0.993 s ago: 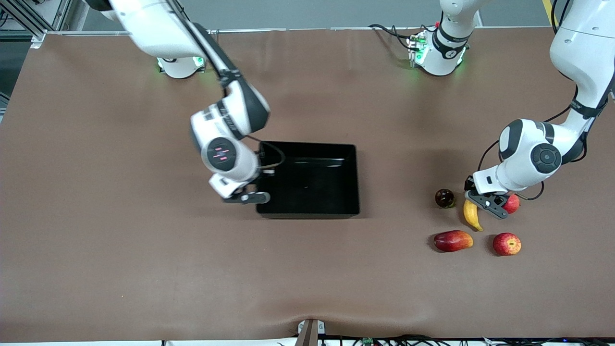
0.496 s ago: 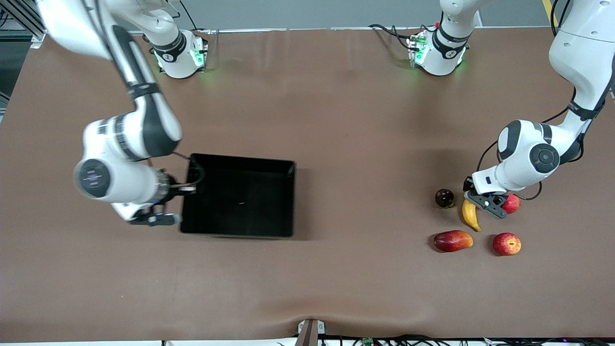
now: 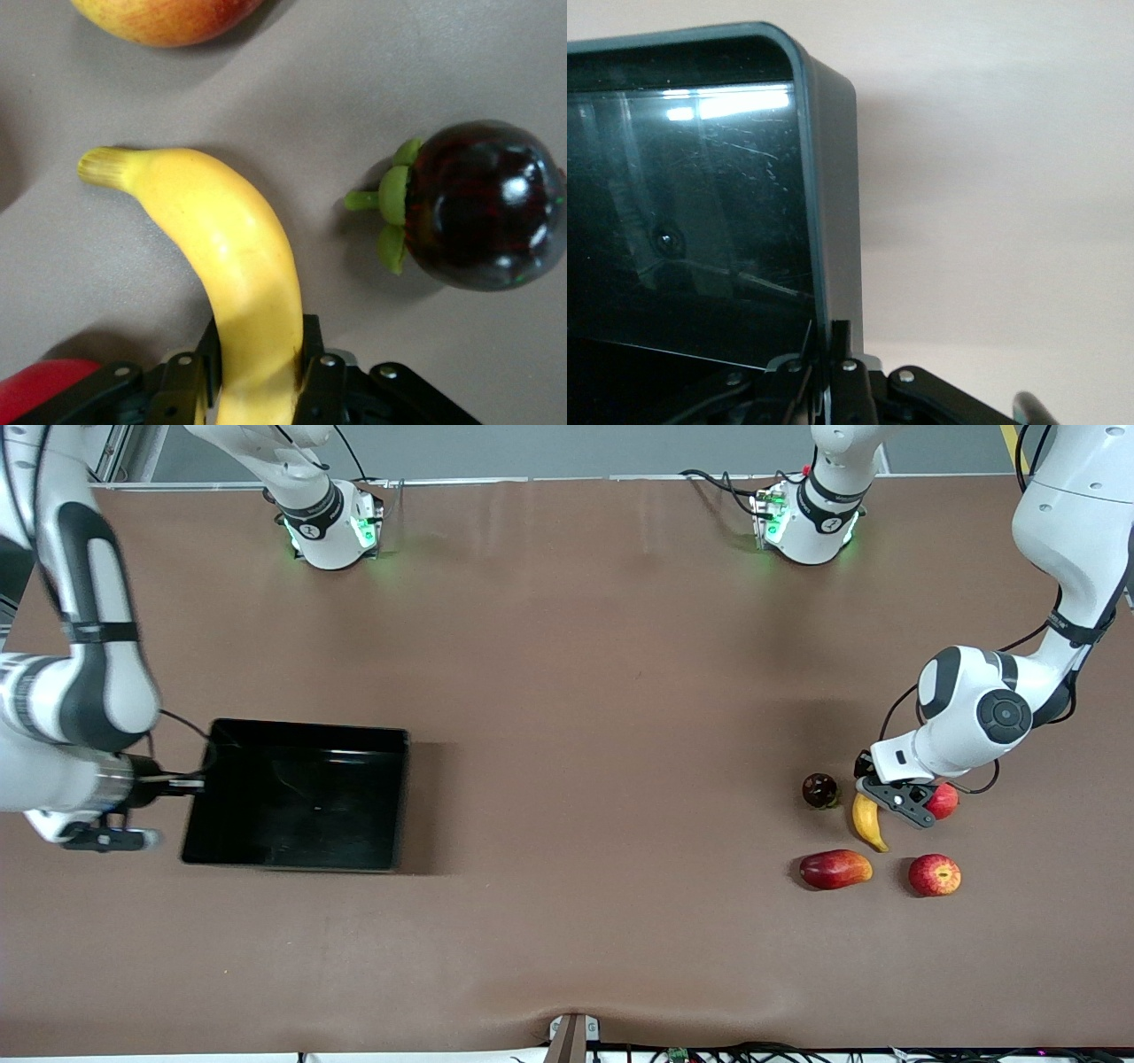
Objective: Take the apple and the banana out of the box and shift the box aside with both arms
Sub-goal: 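Slide the black tray away from the fruits with the right gripper, then lower the banana between the fruits and open the left gripper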
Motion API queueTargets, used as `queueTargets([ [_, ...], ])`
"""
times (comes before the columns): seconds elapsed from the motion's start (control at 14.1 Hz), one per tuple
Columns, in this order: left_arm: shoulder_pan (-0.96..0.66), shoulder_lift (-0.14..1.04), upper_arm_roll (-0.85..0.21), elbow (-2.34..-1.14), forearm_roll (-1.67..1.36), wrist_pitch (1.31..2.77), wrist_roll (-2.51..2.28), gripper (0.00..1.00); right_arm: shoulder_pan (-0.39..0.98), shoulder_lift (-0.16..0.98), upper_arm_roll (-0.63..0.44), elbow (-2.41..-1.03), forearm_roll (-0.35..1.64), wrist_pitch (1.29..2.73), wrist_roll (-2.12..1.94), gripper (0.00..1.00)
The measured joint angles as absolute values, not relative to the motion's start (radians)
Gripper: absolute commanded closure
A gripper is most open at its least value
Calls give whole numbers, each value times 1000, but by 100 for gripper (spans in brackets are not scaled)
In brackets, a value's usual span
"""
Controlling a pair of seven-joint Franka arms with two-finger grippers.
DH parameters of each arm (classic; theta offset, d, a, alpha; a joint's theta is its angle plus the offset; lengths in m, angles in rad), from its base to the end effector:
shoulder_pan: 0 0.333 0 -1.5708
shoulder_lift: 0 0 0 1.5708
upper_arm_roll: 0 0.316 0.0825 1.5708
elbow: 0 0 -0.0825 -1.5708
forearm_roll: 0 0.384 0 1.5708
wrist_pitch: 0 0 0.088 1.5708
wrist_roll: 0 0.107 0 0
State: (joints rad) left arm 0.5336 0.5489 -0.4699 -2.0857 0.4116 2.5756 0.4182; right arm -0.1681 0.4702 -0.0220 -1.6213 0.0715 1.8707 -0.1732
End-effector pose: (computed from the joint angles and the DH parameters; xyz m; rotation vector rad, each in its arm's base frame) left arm 0.5832 0.0301 0.1859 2.9744 -0.9854 0.0555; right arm 0.6429 -0.1166 0.3344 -3.0303 0.0672 0.3148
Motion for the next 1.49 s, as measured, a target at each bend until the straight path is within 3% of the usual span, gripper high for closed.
queueTargets([
  [0.5, 534, 514, -472, -2069, 414, 2586, 370, 0, -336, 522, -21, -1738, 72, 2038, -307, 100],
  [0.57, 535, 489, -477, -2064, 414, 2574, 369, 0, -340, 530, -20, -1758, 72, 2063, -309, 84],
  [0.64, 535, 457, -487, -2057, 414, 2550, 367, 0, -340, 530, -19, -1766, 71, 2074, -310, 27],
  [0.71, 535, 419, -503, -2048, 414, 2516, 358, 0, -341, 528, -16, -1769, 71, 2078, -320, 0],
  [0.99, 535, 276, -576, -1984, 393, 2335, 325, 0, -340, 530, 1, -1737, 71, 2078, -378, 0],
  [1.49, 535, 210, -690, -1719, 270, 1898, 118, 0, -259, 503, 26, -1381, 72, 1751, -405, 0],
])
